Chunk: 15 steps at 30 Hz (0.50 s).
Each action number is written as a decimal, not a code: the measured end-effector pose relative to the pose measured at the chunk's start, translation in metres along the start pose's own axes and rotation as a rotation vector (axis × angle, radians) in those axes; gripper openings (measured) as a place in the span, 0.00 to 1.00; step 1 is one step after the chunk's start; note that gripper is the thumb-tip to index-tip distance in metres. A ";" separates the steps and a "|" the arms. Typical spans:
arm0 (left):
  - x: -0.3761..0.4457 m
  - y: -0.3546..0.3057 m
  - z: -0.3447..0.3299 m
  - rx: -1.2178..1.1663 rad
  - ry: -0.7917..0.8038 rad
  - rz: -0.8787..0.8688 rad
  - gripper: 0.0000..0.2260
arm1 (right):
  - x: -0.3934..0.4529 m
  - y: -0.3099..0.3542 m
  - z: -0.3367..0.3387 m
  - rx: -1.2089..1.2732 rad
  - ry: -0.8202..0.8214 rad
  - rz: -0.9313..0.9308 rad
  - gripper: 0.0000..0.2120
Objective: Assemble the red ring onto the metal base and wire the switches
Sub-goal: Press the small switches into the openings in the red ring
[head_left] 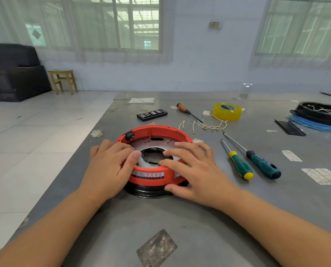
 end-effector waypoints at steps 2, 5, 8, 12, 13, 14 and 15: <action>0.000 -0.003 0.007 0.045 -0.080 -0.068 0.32 | -0.002 -0.022 0.006 0.025 0.073 -0.018 0.27; 0.000 -0.006 0.009 -0.112 -0.253 -0.170 0.27 | -0.005 -0.049 0.012 0.048 0.156 -0.174 0.29; 0.003 0.002 0.004 -0.322 -0.397 0.076 0.18 | -0.005 -0.046 0.006 0.264 0.149 -0.445 0.29; -0.002 0.021 -0.008 -0.464 -0.139 0.545 0.24 | -0.001 -0.020 -0.006 0.580 0.148 -0.794 0.30; -0.003 0.020 -0.011 -0.494 -0.076 0.587 0.24 | -0.001 -0.016 -0.007 0.621 0.169 -0.803 0.34; -0.003 0.018 -0.013 -0.507 -0.055 0.596 0.24 | -0.001 -0.013 -0.008 0.657 0.178 -0.796 0.35; -0.002 0.015 -0.014 -0.521 -0.069 0.590 0.24 | -0.001 -0.012 -0.008 0.699 0.185 -0.799 0.31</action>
Point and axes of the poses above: each hand's wrist, its own x-axis towards the middle knuckle, its own z-axis out of the back of the hand, y = z × x, the point moved 1 cm from there along x, towards the middle knuckle, and after that the axes turned 11 degrees about -z, right-handed, at the moved point
